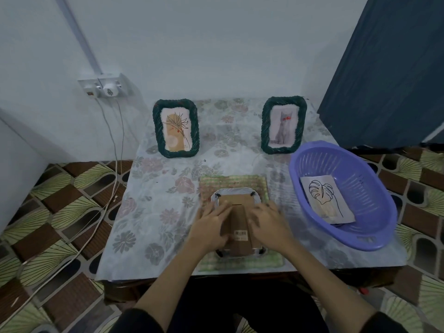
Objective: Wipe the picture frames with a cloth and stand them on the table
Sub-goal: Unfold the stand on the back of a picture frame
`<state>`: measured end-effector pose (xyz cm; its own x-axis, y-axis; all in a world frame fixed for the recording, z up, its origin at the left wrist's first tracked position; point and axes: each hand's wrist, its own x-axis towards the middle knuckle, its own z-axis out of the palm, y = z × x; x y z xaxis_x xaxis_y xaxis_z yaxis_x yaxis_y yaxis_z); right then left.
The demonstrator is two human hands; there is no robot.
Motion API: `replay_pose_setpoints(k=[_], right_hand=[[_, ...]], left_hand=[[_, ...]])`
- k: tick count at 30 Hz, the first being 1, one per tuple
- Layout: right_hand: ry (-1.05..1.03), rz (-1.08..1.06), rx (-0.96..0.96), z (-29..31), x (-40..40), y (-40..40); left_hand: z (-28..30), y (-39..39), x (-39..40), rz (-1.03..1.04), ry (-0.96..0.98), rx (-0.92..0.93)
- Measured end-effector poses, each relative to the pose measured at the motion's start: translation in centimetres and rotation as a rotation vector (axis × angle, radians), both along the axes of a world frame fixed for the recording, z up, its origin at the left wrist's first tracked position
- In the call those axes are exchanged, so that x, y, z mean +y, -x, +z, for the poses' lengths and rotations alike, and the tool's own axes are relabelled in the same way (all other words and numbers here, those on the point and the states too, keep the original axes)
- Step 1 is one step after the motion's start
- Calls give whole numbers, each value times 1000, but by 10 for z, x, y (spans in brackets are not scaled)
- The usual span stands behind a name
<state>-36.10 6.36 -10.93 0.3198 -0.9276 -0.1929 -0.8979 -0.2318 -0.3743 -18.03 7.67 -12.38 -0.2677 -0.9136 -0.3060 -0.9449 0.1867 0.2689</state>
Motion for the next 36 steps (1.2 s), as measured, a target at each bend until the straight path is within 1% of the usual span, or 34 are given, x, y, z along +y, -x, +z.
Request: replay_pose_setpoints(k=[2,5,8,12,16,20,21,24,28,30,36], right_hand=[[76,-34,122,-3,-12,2],[64,-38,199,-13,-26,1],[90,-34,218,-22,-31,-5],[213,-65,265,-24,-36,-14],[170,-62,213,-18,-40,-24],[160,100,46,-11,-44,-43],[155,147,59,-13,-45,-48],[154,220,180,-18,-44,-56],[219,201,316,-22,-41,-57],[229,198,311,-25,-42,-58],[90,178,249,-23,-57,-55]], left_hand=[[1,2,-5,-10,-43,-79],[1,3,-9,-15,-19,-143],[1,2,-9,-8,-13,-134],[-2,-1,-6,23,-20,-91],[-4,-3,-1,68,0,-106],[-6,-5,5,192,-14,-147],[-6,-5,6,198,-14,-152],[-5,-6,7,188,-13,-163],[-6,-5,7,192,-23,-157],[-6,-6,7,190,-26,-158],[-8,-6,8,178,-39,-184]])
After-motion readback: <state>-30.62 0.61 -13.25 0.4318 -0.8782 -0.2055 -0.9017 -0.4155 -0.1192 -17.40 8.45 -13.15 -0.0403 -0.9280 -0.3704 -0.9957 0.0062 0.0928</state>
